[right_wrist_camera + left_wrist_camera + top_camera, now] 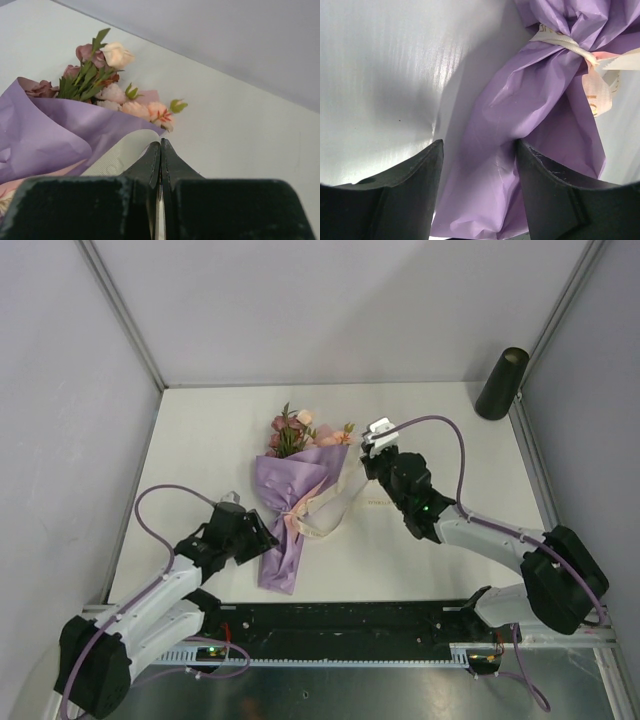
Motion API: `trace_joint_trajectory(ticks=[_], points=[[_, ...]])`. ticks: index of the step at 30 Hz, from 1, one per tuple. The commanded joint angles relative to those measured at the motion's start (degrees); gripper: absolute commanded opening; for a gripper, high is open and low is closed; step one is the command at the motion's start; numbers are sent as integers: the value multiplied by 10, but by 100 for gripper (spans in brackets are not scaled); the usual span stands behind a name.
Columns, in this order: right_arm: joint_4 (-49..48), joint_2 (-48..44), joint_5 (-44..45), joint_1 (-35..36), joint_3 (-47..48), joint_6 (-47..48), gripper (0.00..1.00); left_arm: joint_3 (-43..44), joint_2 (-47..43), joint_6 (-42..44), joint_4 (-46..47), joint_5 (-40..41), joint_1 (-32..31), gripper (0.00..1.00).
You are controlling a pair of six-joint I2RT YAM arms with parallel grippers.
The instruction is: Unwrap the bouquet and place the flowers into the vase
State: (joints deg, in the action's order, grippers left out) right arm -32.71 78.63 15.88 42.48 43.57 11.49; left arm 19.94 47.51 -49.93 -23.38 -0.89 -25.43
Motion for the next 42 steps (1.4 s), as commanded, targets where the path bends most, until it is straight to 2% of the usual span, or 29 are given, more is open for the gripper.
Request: trace_joint_trajectory(ticks=[1,5,16,19,24,26,29,33,37,42], points=[[68,-34,32,-12,-12,-86,0,24,25,10,31,-2,-10,64],[109,-50,63,-39,-16,-110,0,33,50,12,43,5,-20,64],[167,-99,-26,-165,-20,-212,0,26,74,0,73,7,-49,63],[182,-102,-46,-181,-19,-238,0,27,76,2,80,7,-52,63],[216,-116,-31,-186,-19,-272,0,31,70,6,91,7,-63,62],[241,-132,-16,-187,-18,-294,7,31,67,7,94,7,-66,61],[287,-164,-21,-183,-10,-320,28,28,64,8,99,7,-71,59],[307,-187,-51,-147,0,-328,43,21,64,5,107,6,-76,56],[291,-160,-77,-78,18,-326,48,18,64,4,113,7,-83,55],[186,-76,-131,7,28,-316,47,15,60,4,115,7,-93,55]])
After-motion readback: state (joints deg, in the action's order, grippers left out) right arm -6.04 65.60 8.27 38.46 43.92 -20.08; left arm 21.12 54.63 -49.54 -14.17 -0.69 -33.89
